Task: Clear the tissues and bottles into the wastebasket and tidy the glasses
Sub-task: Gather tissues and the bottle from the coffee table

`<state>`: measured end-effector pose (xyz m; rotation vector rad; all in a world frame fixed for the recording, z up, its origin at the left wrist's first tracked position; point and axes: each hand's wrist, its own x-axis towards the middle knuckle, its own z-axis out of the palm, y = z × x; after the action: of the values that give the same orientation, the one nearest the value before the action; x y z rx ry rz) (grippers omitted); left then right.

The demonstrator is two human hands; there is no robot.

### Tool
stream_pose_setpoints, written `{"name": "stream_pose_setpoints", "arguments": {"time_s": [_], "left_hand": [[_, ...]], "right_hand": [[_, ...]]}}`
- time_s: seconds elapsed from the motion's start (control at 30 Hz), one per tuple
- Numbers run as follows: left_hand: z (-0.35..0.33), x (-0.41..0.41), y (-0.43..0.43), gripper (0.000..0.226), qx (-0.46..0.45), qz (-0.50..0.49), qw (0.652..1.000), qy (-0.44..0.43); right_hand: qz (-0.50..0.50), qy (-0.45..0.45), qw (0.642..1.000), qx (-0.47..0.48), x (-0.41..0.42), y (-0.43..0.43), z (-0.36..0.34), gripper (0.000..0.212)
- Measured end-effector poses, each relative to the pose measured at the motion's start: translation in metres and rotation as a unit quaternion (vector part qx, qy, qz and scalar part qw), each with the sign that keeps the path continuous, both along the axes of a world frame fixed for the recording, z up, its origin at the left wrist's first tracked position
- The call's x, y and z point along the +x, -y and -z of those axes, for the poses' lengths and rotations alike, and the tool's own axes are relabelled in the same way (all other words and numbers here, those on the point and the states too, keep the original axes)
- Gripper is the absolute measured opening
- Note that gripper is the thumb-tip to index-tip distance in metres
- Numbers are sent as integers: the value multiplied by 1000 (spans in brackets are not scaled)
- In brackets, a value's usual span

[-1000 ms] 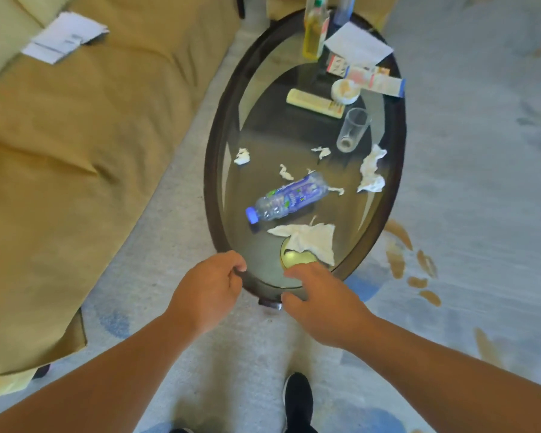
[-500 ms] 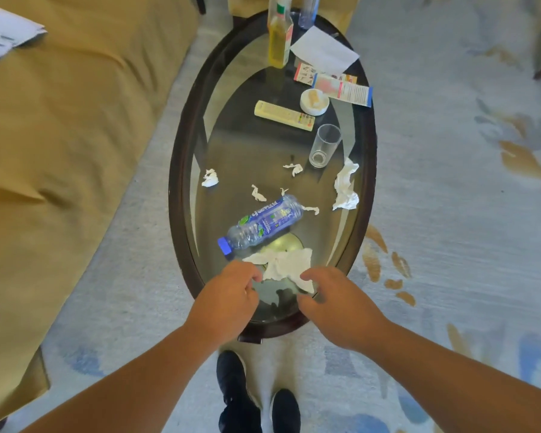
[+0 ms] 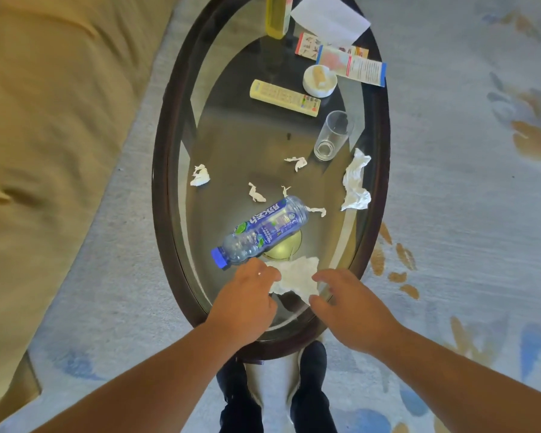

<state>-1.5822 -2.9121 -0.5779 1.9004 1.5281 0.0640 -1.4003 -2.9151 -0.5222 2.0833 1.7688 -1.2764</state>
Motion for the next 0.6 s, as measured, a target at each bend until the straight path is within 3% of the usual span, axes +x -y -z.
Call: {"name": "stream_pose_setpoints", "arguments": {"time_s": [0.2, 0.6], "left_hand": [[22, 28, -7, 44, 46, 48, 997, -42], [72, 73, -15, 61, -24, 34, 989, -139]], "right_hand": [[-18, -4, 1000, -15, 19, -12, 20, 43], [-67, -21, 997, -16, 50, -30, 42, 44]]}}
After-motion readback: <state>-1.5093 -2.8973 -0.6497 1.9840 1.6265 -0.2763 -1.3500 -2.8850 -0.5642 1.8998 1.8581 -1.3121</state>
